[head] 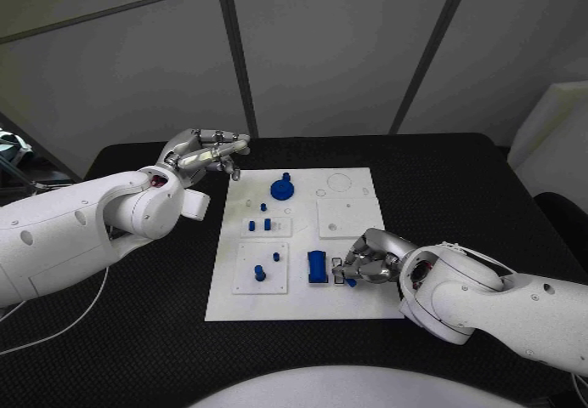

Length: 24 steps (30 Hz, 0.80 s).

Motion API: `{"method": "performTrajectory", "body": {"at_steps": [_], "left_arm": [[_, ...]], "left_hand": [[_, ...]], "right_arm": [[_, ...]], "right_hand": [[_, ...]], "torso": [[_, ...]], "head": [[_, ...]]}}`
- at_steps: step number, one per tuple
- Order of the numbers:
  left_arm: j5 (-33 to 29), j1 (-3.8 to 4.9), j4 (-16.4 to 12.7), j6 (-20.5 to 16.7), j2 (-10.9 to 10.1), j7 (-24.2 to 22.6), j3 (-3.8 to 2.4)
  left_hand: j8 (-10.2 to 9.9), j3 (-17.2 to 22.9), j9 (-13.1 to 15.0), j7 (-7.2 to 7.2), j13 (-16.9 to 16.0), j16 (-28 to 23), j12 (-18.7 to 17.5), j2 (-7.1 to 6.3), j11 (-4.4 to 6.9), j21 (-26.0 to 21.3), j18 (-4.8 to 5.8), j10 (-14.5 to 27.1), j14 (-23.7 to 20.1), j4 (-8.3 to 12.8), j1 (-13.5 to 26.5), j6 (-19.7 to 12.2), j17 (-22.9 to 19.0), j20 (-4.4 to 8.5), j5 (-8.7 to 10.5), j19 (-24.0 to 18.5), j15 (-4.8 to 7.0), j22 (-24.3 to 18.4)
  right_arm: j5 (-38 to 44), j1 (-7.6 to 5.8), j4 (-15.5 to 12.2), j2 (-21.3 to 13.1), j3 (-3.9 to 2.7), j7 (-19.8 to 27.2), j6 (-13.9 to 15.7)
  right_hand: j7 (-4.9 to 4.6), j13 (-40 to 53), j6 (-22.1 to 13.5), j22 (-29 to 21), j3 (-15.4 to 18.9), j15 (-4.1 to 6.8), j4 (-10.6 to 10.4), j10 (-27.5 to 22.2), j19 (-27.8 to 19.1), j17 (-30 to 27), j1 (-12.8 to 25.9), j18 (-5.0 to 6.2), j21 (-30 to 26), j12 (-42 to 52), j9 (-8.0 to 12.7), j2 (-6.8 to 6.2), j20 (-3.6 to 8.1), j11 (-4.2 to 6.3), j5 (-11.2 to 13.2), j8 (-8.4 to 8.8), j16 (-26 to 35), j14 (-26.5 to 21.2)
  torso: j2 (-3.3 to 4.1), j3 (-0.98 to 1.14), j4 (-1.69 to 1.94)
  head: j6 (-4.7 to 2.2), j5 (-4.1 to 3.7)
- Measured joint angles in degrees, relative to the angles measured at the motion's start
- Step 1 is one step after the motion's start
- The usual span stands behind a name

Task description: Assemble the parts on the task board

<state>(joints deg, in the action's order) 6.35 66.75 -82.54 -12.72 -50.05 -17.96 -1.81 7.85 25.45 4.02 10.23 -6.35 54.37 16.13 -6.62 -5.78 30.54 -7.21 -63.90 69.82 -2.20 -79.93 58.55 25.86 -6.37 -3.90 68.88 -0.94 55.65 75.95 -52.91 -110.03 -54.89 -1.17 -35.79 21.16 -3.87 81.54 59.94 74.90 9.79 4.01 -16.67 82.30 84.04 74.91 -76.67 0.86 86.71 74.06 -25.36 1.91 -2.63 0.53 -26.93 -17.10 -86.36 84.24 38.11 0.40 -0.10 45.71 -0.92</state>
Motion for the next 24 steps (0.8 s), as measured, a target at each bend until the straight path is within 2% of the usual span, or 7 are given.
{"method": "performTrajectory", "body": {"at_steps": [8, 12, 16, 19, 22, 24], "left_arm": [[0.0, 0.0, 0.0, 0.0, -0.01, 0.01, 0.0], [0.0, 0.0, 0.02, 0.0, 0.0, 0.01, 0.0], [0.0, 0.0, 0.05, 0.0, 0.02, 0.02, 0.0], [0.0, 0.0, 0.06, 0.0, 0.02, 0.02, 0.0], [0.0, 0.0, 0.07, 0.0, 0.02, 0.02, 0.0], [0.0, 0.0, 0.06, 0.0, 0.02, 0.03, 0.0]], "left_hand": [[0.0, 0.0, 0.0, 0.0, 0.01, 0.0, 0.0, 0.0, 0.0, 0.0, 0.0, 0.0, 0.0, 0.0, 0.0, 0.0, -0.06, 0.0, 0.0, 0.0, 0.0, 0.0], [0.0, 0.0, 0.0, 0.0, 0.01, 0.0, 0.0, 0.0, 0.0, 0.0, 0.0, 0.0, 0.0, 0.0, 0.0, 0.0, -0.06, 0.0, 0.0, 0.0, 0.0, 0.01], [0.0, 0.0, 0.0, 0.0, 0.01, 0.0, 0.0, 0.0, 0.0, 0.0, 0.0, 0.0, 0.0, 0.0, 0.0, 0.0, -0.06, 0.0, 0.0, 0.0, 0.0, 0.01], [0.0, 0.0, 0.0, 0.0, 0.01, 0.0, 0.0, 0.0, 0.0, 0.0, 0.0, 0.0, 0.0, 0.0, 0.0, 0.0, -0.06, 0.0, 0.0, 0.0, 0.0, 0.01], [0.0, 0.0, 0.0, 0.0, 0.01, 0.0, 0.0, 0.0, 0.0, 0.0, 0.0, 0.0, 0.0, 0.0, 0.0, 0.0, -0.05, 0.0, 0.0, 0.0, 0.0, 0.01], [0.0, 0.0, 0.0, 0.0, 0.02, 0.0, 0.0, 0.0, 0.0, 0.0, 0.0, 0.0, 0.0, 0.0, 0.0, 0.0, -0.05, 0.0, 0.0, 0.0, 0.0, 0.01]], "right_arm": [[0.74, 0.02, -0.11, 0.03, 0.02, -0.17, -0.21], [1.69, 0.03, -0.25, 0.01, 0.02, -0.19, -0.29], [2.36, 0.03, -0.4, 0.0, 0.02, -0.19, -0.3], [2.81, 0.03, -0.6, -0.06, 0.02, -0.11, -0.21], [3.08, 0.03, -0.85, -0.13, 0.0, 0.15, 0.08], [3.2, 0.02, -1.03, -0.14, -0.02, 0.51, 0.45]], "right_hand": [[0.2, -1.09, 0.21, 0.0, 0.47, 0.0, 0.47, 0.0, 0.0, 0.0, 0.15, 0.0, 0.0, -0.24, -0.38, -0.2, 0.0, 0.0, 0.86, 0.25, 0.0, 0.0], [0.41, -1.28, 0.68, 0.0, 0.32, 0.0, 0.63, 0.0, 0.0, 0.0, -0.56, 0.0, 0.0, -0.31, -0.69, -0.82, 0.0, -0.01, 1.3, 0.31, 0.0, 0.0], [0.74, -1.32, 1.78, 0.0, 0.14, 0.04, 0.81, 0.22, 0.0, 0.0, -1.1, 0.0, 0.0, 0.1, -1.18, -0.29, 0.0, 0.21, 1.31, -0.01, 0.0, -0.05], [1.44, -1.31, 2.69, 0.0, -0.36, 0.31, 1.31, 0.22, -0.11, 0.0, -2.13, 0.0, 0.28, 1.34, -1.72, 0.31, 0.14, 0.21, 1.45, -0.68, -0.3, -0.3], [1.83, -1.2, 3.09, 0.0, -1.15, 0.85, 1.56, 0.22, 0.02, 0.0, -2.9, 0.0, 0.52, 2.45, -2.16, 1.08, 0.62, 0.21, 2.84, -0.81, -0.56, -0.21], [1.85, -1.2, 3.09, 0.0, -2.0, 1.12, 1.63, 0.22, -0.18, -0.01, -2.97, 0.0, 0.58, 2.73, -2.19, 1.01, 0.82, 0.21, 3.59, -0.8, -0.67, -0.29]], "torso": [[0.0, 0.02, -0.04], [0.0, 0.03, -0.04], [0.0, 0.03, -0.04], [0.0, 0.03, -0.04], [0.0, 0.03, -0.04], [0.0, 0.03, -0.04]], "head": [[-0.14, -0.1], [-0.14, -0.15], [-0.11, -0.15], [-0.11, -0.15], [-0.13, -0.15], [-0.14, -0.15]]}}
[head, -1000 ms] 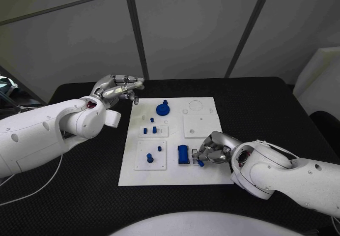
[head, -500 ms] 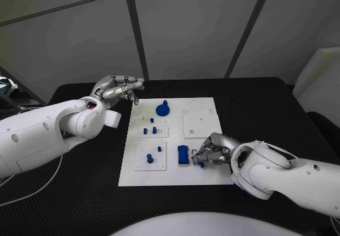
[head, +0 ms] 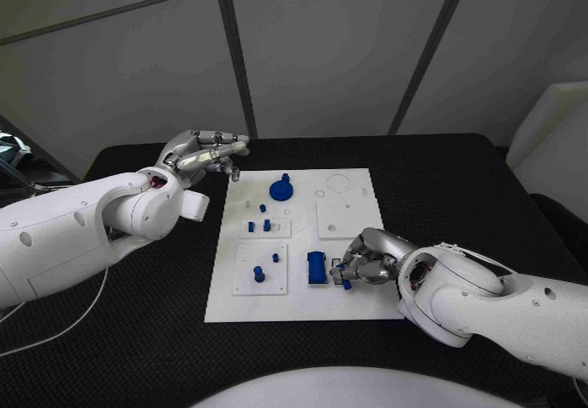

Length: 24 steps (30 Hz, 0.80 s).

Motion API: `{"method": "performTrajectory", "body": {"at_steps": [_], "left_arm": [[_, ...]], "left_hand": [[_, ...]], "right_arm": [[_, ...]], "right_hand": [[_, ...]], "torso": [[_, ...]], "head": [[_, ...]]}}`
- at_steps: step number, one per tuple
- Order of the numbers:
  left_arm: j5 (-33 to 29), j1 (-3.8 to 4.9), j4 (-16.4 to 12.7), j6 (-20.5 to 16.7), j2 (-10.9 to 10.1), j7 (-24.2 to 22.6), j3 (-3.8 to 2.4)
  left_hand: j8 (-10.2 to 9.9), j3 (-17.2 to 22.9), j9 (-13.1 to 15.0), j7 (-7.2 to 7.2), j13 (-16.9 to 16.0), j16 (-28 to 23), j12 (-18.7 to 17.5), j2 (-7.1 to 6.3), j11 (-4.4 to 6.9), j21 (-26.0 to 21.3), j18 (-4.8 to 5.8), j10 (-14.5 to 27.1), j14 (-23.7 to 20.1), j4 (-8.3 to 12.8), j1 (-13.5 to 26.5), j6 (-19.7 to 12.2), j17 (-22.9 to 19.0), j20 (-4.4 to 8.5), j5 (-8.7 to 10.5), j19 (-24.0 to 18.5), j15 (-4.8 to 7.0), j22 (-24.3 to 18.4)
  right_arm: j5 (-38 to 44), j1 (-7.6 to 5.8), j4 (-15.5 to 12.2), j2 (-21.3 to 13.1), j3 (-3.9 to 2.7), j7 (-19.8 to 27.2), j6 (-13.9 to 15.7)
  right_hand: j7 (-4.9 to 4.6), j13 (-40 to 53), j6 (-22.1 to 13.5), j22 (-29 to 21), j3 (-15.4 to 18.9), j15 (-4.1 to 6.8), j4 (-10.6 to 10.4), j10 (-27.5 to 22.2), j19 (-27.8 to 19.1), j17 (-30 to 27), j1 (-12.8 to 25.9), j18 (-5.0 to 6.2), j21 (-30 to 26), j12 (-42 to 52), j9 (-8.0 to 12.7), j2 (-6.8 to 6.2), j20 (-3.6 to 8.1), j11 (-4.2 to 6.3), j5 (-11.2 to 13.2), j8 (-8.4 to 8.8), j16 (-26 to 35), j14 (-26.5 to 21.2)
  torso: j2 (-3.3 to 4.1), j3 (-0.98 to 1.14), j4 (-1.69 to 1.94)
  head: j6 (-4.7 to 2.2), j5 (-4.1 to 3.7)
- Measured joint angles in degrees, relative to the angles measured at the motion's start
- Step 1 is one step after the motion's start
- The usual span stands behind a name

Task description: Assemble the parts on the task board

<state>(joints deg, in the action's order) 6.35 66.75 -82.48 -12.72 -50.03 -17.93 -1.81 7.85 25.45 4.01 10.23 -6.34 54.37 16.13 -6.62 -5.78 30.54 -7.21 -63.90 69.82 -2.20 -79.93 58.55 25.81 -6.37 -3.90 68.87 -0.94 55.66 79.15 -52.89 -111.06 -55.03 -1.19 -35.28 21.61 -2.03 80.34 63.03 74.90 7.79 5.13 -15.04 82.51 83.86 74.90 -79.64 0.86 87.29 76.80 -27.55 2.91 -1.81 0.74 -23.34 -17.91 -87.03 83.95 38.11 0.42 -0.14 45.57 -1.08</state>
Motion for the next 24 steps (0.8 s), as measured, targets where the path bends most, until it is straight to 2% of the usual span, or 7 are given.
{"method": "performTrajectory", "body": {"at_steps": [4, 8, 13, 22, 24], "left_arm": [[0.0, 0.0, -0.02, 0.0, -0.01, 0.0, 0.0], [0.0, 0.0, -0.04, 0.0, -0.05, 0.0, 0.0], [0.0, 0.0, -0.06, 0.0, -0.06, 0.01, 0.0], [0.0, 0.0, -0.06, 0.02, -0.06, 0.05, 0.0], [0.0, 0.0, -0.06, 0.03, -0.07, 0.08, 0.0]], "left_hand": [[0.0, 0.0, 0.0, 0.0, 0.0, 0.0, 0.0, 0.0, 0.0, 0.0, 0.0, 0.0, 0.0, 0.0, 0.0, 0.0, 0.0, 0.0, 0.0, 0.0, 0.0, -0.05], [0.0, 0.0, 0.0, 0.0, 0.0, 0.0, 0.0, 0.0, 0.0, 0.0, 0.0, 0.0, 0.0, 0.0, 0.0, 0.0, 0.0, 0.0, 0.0, 0.0, 0.0, -0.05], [0.0, 0.0, 0.0, 0.0, 0.01, 0.0, 0.0, 0.0, 0.0, 0.0, 0.0, 0.0, 0.0, 0.0, 0.0, 0.0, 0.01, 0.0, 0.0, 0.0, 0.0, -0.04], [0.0, 0.0, 0.0, 0.0, 0.01, 0.0, 0.0, 0.0, 0.0, 0.0, 0.0, 0.0, 0.0, 0.0, 0.0, 0.0, 0.01, 0.0, 0.0, 0.0, 0.0, -0.04], [0.0, 0.0, 0.0, 0.0, 0.01, 0.0, 0.0, 0.0, 0.0, 0.0, 0.0, 0.0, 0.0, 0.0, 0.0, 0.0, 0.01, 0.0, 0.0, 0.0, 0.0, -0.04]], "right_arm": [[0.08, 0.0, -0.05, 0.01, 0.04, 0.62, 0.69], [0.11, 0.0, 0.13, 0.02, 0.04, 1.01, 1.35], [0.14, 0.01, 0.26, 0.03, 0.04, 1.12, 2.03], [0.24, 0.01, 1.0, 0.39, 0.03, 0.64, 2.79], [0.3, 0.01, 1.21, 0.55, 0.02, 0.38, 2.8]], "right_hand": [[0.0, -0.01, 0.0, 0.0, -1.91, 0.0, 0.46, 0.0, 0.2, 0.0, -0.44, 0.0, 0.27, 0.59, -0.4, -0.02, 0.2, 0.0, 2.66, -0.22, 0.0, 0.0], [0.0, -0.12, 0.0, 0.0, -3.54, 0.0, 0.52, 0.0, 0.01, 0.0, -0.67, 0.0, 0.31, 0.91, -0.39, -0.25, 0.39, 0.0, 4.28, -0.28, 0.0, 0.0], [-0.01, -0.35, -0.01, 0.0, -4.16, 0.0, 0.49, 0.0, 0.0, 0.0, -0.67, 0.0, 0.31, 1.08, -0.39, -0.25, 0.39, 0.0, 4.73, -0.28, -0.21, 0.0], [-0.09, -0.41, 0.06, 0.0, -4.58, 0.0, -1.11, 0.0, 0.0, 0.05, -0.18, 0.0, 0.31, 1.09, -0.43, 0.24, 0.39, 0.0, 5.08, -0.26, -0.21, -0.01], [-0.22, -0.39, 0.19, 0.0, -4.28, 0.0, -1.4, 0.0, 0.0, 0.04, 0.34, 0.0, 0.31, 1.13, -2.07, 0.76, 0.39, 0.0, 4.56, -0.25, -0.21, -0.01]], "torso": [[0.0, 0.0, 0.0], [0.0, -0.02, 0.0], [0.0, -0.02, 0.0], [0.01, -0.02, 0.01], [0.0, -0.02, 0.01]], "head": [[-0.06, 0.03], [-0.07, 0.03], [-0.05, 0.03], [-0.02, 0.03], [-0.02, 0.0]]}}
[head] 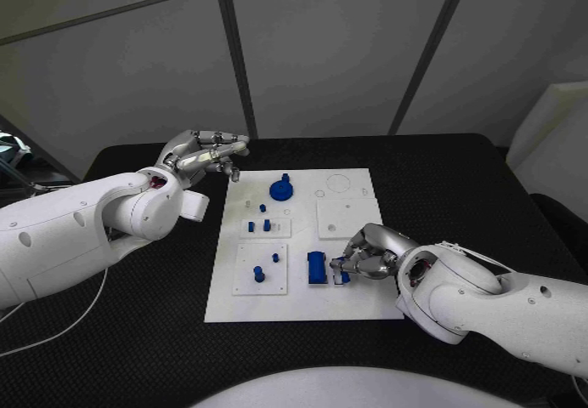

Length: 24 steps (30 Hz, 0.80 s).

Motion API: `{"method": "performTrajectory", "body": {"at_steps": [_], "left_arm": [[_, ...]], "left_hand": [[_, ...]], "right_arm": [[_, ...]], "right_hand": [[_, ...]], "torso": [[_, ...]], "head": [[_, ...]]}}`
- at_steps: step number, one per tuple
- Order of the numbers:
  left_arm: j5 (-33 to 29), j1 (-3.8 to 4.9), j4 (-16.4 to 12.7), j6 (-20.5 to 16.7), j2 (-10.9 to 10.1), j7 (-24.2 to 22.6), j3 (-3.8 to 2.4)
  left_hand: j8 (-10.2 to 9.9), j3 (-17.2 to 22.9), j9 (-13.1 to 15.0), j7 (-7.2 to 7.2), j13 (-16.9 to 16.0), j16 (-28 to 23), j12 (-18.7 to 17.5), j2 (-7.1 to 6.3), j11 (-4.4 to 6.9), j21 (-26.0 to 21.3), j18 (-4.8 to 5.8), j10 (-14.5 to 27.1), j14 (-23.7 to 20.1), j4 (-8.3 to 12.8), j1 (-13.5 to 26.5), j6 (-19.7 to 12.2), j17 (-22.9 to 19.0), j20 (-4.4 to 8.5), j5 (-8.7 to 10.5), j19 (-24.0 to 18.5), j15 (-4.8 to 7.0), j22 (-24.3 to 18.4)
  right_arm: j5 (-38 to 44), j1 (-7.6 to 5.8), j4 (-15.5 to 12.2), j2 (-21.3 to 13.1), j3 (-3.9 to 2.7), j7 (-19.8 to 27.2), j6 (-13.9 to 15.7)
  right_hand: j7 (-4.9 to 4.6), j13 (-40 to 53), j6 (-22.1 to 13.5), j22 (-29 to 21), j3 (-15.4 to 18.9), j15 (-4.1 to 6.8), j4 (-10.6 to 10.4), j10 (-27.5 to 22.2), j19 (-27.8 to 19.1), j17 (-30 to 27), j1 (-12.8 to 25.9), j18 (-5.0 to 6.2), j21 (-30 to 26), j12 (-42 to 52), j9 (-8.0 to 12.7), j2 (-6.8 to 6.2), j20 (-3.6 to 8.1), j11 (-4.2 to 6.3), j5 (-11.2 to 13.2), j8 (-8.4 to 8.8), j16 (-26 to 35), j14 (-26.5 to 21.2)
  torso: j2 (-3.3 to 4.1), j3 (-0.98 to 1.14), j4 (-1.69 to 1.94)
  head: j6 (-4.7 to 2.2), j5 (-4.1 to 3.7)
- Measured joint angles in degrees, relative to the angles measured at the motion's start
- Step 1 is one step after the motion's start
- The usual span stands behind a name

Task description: Assemble the parts on the task board

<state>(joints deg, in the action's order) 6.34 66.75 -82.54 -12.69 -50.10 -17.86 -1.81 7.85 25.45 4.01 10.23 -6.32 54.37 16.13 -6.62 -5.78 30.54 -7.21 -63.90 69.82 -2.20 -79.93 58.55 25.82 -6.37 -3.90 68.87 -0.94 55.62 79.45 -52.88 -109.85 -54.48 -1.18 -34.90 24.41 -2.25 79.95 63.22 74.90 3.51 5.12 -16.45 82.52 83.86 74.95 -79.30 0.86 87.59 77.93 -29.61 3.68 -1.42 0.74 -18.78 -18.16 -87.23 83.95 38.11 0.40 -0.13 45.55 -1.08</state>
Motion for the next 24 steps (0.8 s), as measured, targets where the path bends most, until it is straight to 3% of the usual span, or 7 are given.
{"method": "performTrajectory", "body": {"at_steps": [4, 8, 9, 13, 24], "left_arm": [[0.0, 0.0, -0.02, 0.03, 0.0, 0.06, 0.0], [0.0, 0.0, -0.04, 0.06, -0.03, 0.12, 0.0], [0.0, 0.0, -0.04, 0.07, -0.04, 0.13, 0.0], [0.0, 0.0, -0.07, 0.11, -0.07, 0.2, 0.0], [0.0, 0.0, -0.1, 0.26, -0.1, 0.4, 0.0]], "left_hand": [[0.0, 0.0, 0.0, 0.0, 0.0, 0.0, 0.0, 0.0, 0.0, 0.0, 0.0, 0.0, 0.0, 0.0, 0.0, 0.0, 0.0, 0.0, 0.0, 0.0, 0.0, 0.0], [0.0, 0.0, 0.0, 0.0, 0.0, 0.0, 0.0, 0.0, 0.0, 0.0, 0.0, 0.0, 0.0, 0.0, 0.0, 0.0, -0.11, 0.0, 0.0, 0.0, 0.0, -0.06], [0.0, 0.0, 0.0, 0.0, 0.0, 0.0, 0.0, 0.0, 0.0, 0.0, 0.0, 0.0, 0.0, 0.0, 0.0, 0.0, -0.1, 0.0, 0.0, 0.0, 0.0, -0.05], [0.0, 0.0, 0.0, 0.0, -0.05, 0.0, 0.0, 0.0, 0.0, 0.0, 0.0, 0.0, 0.0, 0.0, 0.0, 0.0, -0.1, 0.0, 0.0, 0.0, 0.0, -0.05], [0.23, 0.0, 0.0, 0.0, -0.04, 0.0, 0.24, 0.0, 0.0, 0.0, 0.0, 0.0, -0.19, 0.0, 0.0, 0.0, -0.1, 0.0, 0.0, 0.0, -0.19, -0.05]], "right_arm": [[0.16, -0.02, 0.41, 0.24, -0.03, -0.63, -0.17], [0.22, -0.02, 0.62, 0.44, 0.0, -1.36, -0.67], [0.24, -0.02, 0.64, 0.48, 0.01, -1.53, -0.79], [0.38, -0.01, 0.63, 0.7, 0.01, -2.2, -1.21], [0.84, 0.0, 0.47, 0.81, 0.01, -3.16, -1.74]], "right_hand": [[0.0, 0.03, 0.0, 0.0, 0.53, 0.0, -0.3, 0.0, 0.0, 0.0, 1.05, -0.01, 0.0, 0.18, -0.42, 0.64, 0.0, 0.0, -1.48, 0.04, 0.0, 0.0], [-0.09, -0.56, 0.19, 0.0, 1.66, 0.01, -0.17, 0.55, 0.0, -0.01, 3.51, 0.0, 0.0, 0.17, -0.76, 0.2, 0.0, 0.55, -2.08, 0.03, 0.0, 0.0], [0.26, -0.85, 0.62, 0.0, 1.9, 0.02, -0.21, 0.93, 0.0, -0.01, 3.96, 0.0, 0.0, 0.17, -0.77, -0.04, 0.0, 0.93, -2.18, 0.03, 0.0, -0.01], [1.04, -1.73, 1.41, 0.0, 3.15, 0.03, -0.24, 1.43, 0.0, -0.01, 5.83, 0.0, 0.0, 0.17, -0.94, -0.42, 0.0, 1.43, -2.38, -0.31, 0.0, -0.02], [0.91, -3.35, 1.28, 0.0, 3.89, 0.03, -0.21, 1.43, 0.0, -0.02, 7.03, 0.0, 0.0, 0.34, -0.97, -0.56, 0.0, 1.43, -1.7, -0.49, 0.0, -0.02]], "torso": [[0.0, -0.01, 0.01], [0.01, -0.01, 0.01], [0.01, -0.01, 0.01], [0.02, -0.01, 0.01], [0.01, 0.0, 0.01]], "head": [[0.0, -0.02], [0.14, -0.02], [0.19, -0.01], [0.27, 0.04], [0.41, 0.07]]}}
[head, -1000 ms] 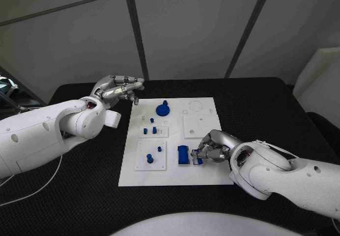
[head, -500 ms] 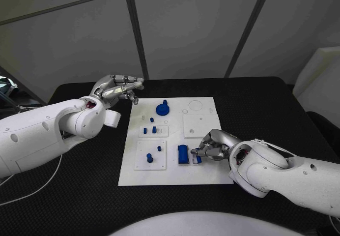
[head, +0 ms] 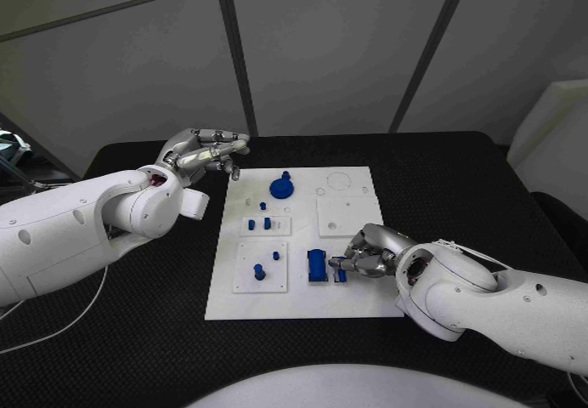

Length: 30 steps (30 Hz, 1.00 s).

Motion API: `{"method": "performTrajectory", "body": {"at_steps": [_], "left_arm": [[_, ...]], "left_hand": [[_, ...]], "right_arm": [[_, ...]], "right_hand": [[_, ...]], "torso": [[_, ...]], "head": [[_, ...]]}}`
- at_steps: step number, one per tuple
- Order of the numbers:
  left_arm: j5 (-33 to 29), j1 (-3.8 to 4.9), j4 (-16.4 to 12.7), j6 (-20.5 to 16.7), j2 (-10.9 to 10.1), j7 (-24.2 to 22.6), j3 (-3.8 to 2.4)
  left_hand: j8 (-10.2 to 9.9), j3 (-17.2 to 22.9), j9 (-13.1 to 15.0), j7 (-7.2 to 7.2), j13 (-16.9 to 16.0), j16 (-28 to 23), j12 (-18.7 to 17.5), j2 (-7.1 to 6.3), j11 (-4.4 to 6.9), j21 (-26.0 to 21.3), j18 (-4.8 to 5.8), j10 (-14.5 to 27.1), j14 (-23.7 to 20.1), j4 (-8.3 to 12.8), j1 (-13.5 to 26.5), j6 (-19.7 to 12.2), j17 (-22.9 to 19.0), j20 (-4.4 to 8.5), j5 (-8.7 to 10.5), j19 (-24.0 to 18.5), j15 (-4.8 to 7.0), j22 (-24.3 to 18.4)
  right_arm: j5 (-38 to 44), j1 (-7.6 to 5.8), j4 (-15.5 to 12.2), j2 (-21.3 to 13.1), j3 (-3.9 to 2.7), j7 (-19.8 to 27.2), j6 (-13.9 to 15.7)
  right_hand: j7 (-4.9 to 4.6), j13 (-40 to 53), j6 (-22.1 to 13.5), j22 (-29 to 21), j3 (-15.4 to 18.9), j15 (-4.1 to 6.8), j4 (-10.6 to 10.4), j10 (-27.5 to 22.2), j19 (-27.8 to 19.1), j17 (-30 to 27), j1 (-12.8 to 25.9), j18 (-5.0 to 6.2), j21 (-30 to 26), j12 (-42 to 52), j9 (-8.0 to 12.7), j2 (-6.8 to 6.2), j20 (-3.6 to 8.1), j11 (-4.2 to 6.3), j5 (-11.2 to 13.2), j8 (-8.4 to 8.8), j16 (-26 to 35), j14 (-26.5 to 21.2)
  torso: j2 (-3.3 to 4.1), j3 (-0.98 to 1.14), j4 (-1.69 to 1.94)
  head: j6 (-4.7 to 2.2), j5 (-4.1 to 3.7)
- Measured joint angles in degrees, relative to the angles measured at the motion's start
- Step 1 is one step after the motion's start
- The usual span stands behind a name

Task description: Assemble the parts on the task board

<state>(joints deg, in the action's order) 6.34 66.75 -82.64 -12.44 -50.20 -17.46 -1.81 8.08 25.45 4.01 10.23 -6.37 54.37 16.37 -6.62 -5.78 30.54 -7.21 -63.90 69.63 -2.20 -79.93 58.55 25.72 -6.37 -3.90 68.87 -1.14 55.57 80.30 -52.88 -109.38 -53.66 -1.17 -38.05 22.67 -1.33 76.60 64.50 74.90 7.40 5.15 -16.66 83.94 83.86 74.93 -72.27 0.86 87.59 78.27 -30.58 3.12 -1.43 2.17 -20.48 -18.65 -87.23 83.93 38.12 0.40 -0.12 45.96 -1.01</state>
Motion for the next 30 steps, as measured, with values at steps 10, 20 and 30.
{"method": "performTrajectory", "body": {"at_steps": [10, 20, 30], "left_arm": [[0.0, 0.0, 0.01, 0.05, 0.01, 0.09, 0.0], [0.0, 0.0, 0.01, 0.07, -0.05, 0.13, 0.0], [0.0, 0.0, -0.02, 0.08, -0.12, 0.17, 0.0]], "left_hand": [[0.0, 0.0, 0.0, 0.0, 0.01, 0.0, 0.0, 0.0, 0.0, -0.23, 0.0, 0.0, 0.0, 0.0, 0.0, 0.0, -0.06, 0.0, 0.0, 0.0, 0.0, 0.01], [0.0, 0.0, 0.0, 0.0, 0.01, 0.0, 0.0, 0.0, 0.0, -0.23, 0.0, 0.0, 0.0, 0.0, 0.0, 0.0, -0.06, 0.0, 0.0, 0.0, 0.0, 0.01], [0.0, 0.0, 0.0, 0.0, 0.02, 0.0, 0.0, 0.0, 0.0, -0.23, 0.0, 0.0, 0.0, 0.0, 0.0, 0.0, -0.05, 0.0, 0.0, 0.0, 0.0, 0.01]], "right_arm": [[0.21, 0.0, 0.01, 0.05, 0.0, -0.19, -0.12], [0.43, 0.0, -0.22, -0.46, 0.0, -0.2, -0.1], [0.7, 0.0, -2.28, -2.81, 0.0, 1.44, -0.94]], "right_hand": [[-0.17, -1.92, 0.2, 0.0, 3.06, -0.01, -0.05, 0.01, 0.0, 0.0, 3.39, 0.0, 0.0, 0.04, -0.41, 0.03, 0.0, 0.01, 2.82, 0.01, 0.0, 0.0], [-0.17, -1.63, 0.2, 0.0, 4.21, -0.01, 0.06, 0.11, 0.0, -0.01, 3.98, 0.0, 0.0, -0.04, -0.67, 0.08, 0.0, 0.11, 4.85, 0.24, 0.0, 0.0], [-0.17, -1.56, 0.2, 0.0, 5.56, -0.01, 1.12, 0.1, 0.0, -0.01, 0.82, 0.0, 0.0, -0.47, -1.15, -1.8, 0.0, 0.1, 5.38, 0.24, 0.01, 0.01]], "torso": [[-0.01, 0.0, 0.0], [-0.02, 0.01, -0.01], [-0.05, 0.01, -0.02]], "head": [[0.05, -0.02], [0.07, -0.03], [-0.02, -0.21]]}}
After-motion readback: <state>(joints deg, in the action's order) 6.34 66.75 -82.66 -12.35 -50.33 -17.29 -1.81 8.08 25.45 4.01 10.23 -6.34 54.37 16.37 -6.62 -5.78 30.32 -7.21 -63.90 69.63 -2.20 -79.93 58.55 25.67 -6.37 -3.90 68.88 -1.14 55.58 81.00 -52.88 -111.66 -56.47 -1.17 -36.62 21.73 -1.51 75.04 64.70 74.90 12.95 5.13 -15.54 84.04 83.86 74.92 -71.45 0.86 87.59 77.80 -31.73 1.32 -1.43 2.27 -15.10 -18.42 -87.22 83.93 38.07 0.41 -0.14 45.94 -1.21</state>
